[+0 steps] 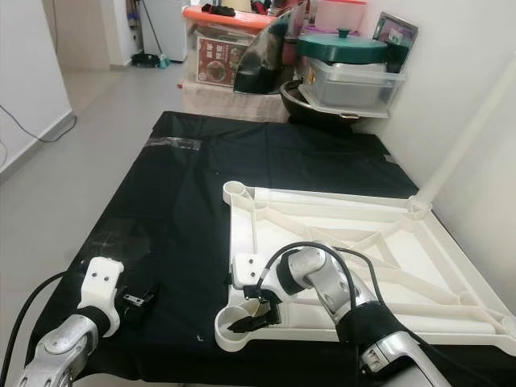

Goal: Building children table

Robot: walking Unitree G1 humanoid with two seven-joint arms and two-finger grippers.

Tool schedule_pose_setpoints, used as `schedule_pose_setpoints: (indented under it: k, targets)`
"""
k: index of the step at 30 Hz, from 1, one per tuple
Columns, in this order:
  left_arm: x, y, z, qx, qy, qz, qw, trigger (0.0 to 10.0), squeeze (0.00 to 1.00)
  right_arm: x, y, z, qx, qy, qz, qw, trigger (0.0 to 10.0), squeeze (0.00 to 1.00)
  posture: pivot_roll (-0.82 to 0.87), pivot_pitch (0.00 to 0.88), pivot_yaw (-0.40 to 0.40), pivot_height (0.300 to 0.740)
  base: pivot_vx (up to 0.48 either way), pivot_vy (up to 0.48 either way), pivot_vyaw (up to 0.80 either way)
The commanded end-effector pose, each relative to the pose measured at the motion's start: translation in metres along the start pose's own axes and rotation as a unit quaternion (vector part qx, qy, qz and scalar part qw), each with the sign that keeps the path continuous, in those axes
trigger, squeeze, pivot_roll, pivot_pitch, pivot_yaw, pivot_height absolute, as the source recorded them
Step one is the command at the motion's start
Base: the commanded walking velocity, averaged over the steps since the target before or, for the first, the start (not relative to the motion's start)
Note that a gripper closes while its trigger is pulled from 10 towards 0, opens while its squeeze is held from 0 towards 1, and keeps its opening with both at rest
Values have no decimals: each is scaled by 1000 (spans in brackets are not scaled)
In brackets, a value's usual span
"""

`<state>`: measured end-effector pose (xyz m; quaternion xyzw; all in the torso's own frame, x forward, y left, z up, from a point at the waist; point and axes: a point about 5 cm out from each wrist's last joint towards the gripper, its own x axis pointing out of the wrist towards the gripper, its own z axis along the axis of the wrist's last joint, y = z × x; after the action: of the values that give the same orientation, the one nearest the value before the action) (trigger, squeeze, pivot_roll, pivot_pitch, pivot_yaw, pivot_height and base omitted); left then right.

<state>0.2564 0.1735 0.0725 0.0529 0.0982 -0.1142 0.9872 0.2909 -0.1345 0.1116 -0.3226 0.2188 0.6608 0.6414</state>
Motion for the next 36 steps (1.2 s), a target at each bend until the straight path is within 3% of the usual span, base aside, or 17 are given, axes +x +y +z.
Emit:
schedule_pose_setpoints:
  k: [1,2,3,6,8,9,10,15,24,26,27,29,31,32,34,35,36]
  targets:
    - [0,2,-3,6,9,-3,1000,10000,0,7,24,-30,41,69,57,995,10000,1000,60,0,-90,740,0,0,0]
    - [0,2,-3,6,9,-3,1000,10000,0,7,24,-30,41,69,57,995,10000,1000,60,0,-90,740,0,0,0]
    - [-1,3,-3,6,10,-1,1000,10000,0,6,2,-23,69,54,-20,996,10000,1000,57,0,-90,740,0,0,0]
    - [-1,3,-3,6,10,-1,1000,10000,0,6,2,-23,69,54,-20,996,10000,1000,57,0,-90,740,0,0,0]
    - [-1,1,-4,5,11,-3,1000,10000,0,5,-26,-7,127,15,-125,984,10000,1000,57,0,-88,740,0,0,0]
    - [-1,1,-4,5,11,-3,1000,10000,0,5,-26,-7,127,15,-125,984,10000,1000,57,0,-88,740,0,0,0]
    - [0,-3,-3,4,10,-7,1000,10000,0,4,-51,20,213,-59,-201,954,10000,1000,61,0,-88,740,0,0,0]
    - [0,-3,-3,4,10,-9,1000,10000,0,5,-54,38,236,-98,-199,946,10000,1000,65,0,-88,740,0,0,0]
    - [0,1,-3,8,11,-6,1000,10000,0,-3,-53,56,188,-102,-200,956,10000,1000,56,0,-87,740,0,0,0]
    - [1,-2,-3,6,10,-9,1000,10000,0,-5,-63,62,205,-106,-234,944,10000,1000,51,0,-86,740,0,0,0]
    - [2,-2,-3,6,10,-10,1000,10000,0,-5,-73,65,236,-116,-273,925,10000,1000,48,0,-86,740,0,0,0]
    - [2,-2,-3,6,10,-10,1000,10000,0,-5,-73,65,236,-116,-273,925,10000,1000,48,0,-86,740,0,0,0]
    - [2,-3,-3,5,10,-10,1000,10000,0,-4,-79,68,258,-121,-297,911,10000,1000,47,0,-86,740,0,0,0]
    - [3,-4,-3,5,10,-11,1000,10000,0,1,-88,71,310,-136,-338,878,10000,1000,57,0,-92,740,0,0,0]
    - [3,-4,-3,5,10,-11,1000,10000,0,1,-88,71,310,-136,-338,878,10000,1000,57,0,-92,740,0,0,0]
    - [3,-4,-3,4,9,-11,1000,10000,0,8,-93,75,354,-146,-365,848,10000,1000,60,0,-95,740,0,0,0]
    - [3,-4,-3,4,9,-11,1000,10000,0,8,-93,75,354,-146,-365,848,10000,1000,60,0,-95,740,0,0,0]
